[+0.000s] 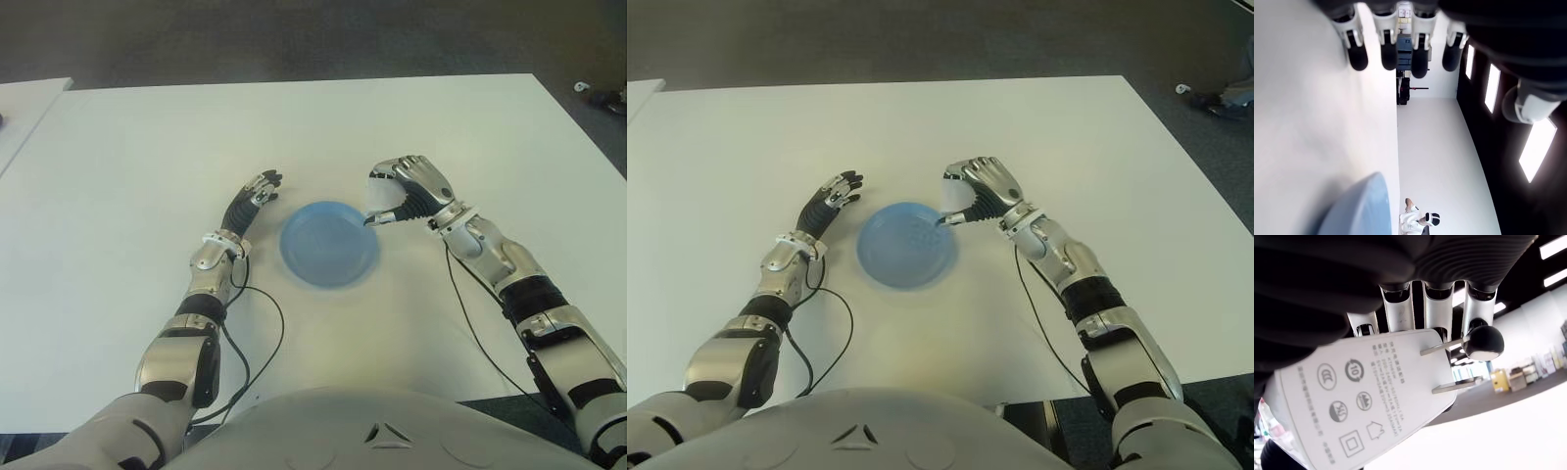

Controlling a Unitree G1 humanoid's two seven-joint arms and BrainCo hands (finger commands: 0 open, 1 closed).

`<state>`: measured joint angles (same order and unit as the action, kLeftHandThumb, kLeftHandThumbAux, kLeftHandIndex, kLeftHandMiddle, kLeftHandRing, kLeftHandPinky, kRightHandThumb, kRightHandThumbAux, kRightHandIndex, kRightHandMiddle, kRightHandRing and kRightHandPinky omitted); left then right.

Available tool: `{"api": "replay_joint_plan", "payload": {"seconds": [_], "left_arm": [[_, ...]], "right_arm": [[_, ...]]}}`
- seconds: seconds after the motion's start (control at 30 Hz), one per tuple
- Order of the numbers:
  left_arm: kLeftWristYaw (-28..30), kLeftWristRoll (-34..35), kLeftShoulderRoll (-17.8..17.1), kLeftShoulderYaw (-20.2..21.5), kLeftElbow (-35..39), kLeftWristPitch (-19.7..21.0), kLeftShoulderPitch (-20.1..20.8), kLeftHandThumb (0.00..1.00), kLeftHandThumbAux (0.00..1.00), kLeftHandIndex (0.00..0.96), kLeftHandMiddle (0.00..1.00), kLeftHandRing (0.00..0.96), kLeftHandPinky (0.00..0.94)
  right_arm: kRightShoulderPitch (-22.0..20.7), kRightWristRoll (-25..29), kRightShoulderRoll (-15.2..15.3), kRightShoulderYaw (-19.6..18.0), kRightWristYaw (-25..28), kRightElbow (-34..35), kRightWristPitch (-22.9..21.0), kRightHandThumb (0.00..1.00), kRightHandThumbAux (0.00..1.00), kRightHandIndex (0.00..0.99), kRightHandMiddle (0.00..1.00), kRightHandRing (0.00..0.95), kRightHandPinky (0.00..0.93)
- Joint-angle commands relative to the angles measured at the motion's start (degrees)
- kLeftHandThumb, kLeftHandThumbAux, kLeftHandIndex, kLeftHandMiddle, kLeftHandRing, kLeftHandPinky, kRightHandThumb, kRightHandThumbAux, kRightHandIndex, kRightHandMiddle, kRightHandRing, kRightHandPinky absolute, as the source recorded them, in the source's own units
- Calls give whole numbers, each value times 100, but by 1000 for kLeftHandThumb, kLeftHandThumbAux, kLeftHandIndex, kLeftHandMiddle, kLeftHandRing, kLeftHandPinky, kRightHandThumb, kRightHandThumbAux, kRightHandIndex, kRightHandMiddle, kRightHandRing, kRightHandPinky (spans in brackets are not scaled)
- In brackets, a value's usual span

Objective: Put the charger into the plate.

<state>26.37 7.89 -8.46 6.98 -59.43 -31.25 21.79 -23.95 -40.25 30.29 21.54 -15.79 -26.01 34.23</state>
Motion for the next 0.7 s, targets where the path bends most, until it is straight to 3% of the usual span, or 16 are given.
{"api": "replay_joint_plan", "payload": {"seconds": [0.03, 0.23, 0.7], "left_arm": [[-50, -78, 78, -32, -201, 207, -168, 0, 394, 152, 174, 132, 134], [-60, -79, 106, -34, -186, 222, -167, 0, 403, 137, 178, 136, 134], [-124, -95, 132, -51, -154, 255, -175, 0, 401, 143, 179, 144, 155]], "right_arm": [[-129, 85, -367, 134, 333, -62, -107, 998, 639, 857, 898, 891, 881], [-168, -68, -799, 358, 475, -268, -148, 999, 637, 855, 898, 890, 876], [-335, 91, -1309, 481, 726, -737, -166, 1000, 624, 854, 902, 885, 877]]}}
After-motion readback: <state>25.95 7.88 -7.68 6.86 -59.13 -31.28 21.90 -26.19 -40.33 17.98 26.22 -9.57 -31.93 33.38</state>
